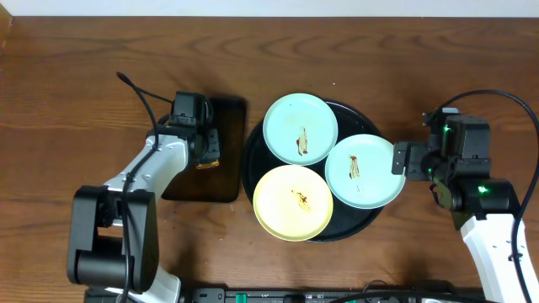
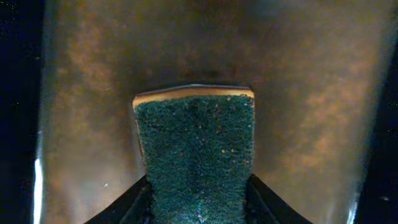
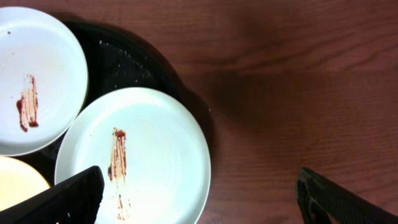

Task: Clean dirty plates on tray and stack at the side
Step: 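Grasp the orange-green sponge with the left gripper and lift it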

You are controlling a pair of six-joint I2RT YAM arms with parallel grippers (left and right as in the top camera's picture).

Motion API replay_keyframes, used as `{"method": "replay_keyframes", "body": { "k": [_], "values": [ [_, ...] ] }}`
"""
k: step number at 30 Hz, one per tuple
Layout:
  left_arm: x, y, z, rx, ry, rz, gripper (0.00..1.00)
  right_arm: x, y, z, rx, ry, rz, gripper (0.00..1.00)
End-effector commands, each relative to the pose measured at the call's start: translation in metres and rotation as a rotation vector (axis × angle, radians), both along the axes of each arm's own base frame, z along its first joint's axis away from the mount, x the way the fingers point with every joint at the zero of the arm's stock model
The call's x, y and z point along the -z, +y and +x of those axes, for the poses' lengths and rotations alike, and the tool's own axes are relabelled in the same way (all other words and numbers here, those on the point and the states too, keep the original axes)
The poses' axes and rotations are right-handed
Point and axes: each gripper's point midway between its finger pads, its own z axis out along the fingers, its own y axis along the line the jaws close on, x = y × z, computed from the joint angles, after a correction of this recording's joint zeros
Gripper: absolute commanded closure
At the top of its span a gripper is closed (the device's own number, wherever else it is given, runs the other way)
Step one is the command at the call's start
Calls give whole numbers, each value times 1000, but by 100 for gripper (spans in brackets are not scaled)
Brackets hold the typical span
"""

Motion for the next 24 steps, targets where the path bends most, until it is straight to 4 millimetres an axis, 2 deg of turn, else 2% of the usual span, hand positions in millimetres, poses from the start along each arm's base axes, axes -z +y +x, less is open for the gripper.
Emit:
{"method": "replay_keyframes", "body": {
  "k": [1,4,7,8,12,15,16,18,20,24],
  "values": [
    [16,1,-8,-2,54,13,59,-5,4,2,-3,-9,11,4],
    [20,1,-10,-3,68,15,69,-4,4,1,-3,-4,11,5],
    [22,1,-11,-5,74,14,89,-2,4,-2,-2,9,10,6],
    [22,1,-11,-17,74,11,92,-2,3,-2,-2,13,9,7],
    [12,1,-7,-46,46,-4,93,0,-4,-5,25,25,-28,9],
    [-4,0,-2,-46,7,-10,93,2,-6,-7,31,38,-34,15],
    [-16,0,-1,-48,-21,-15,93,3,-9,-7,38,41,-33,19],
    [-33,0,0,-65,-58,-28,93,6,-13,-6,53,50,-29,19],
    [-60,0,-1,-70,-120,-41,93,16,-13,-5,51,86,17,21],
    [-83,-1,-4,-74,-172,-56,93,35,-11,-3,17,150,68,30]
  ]
}}
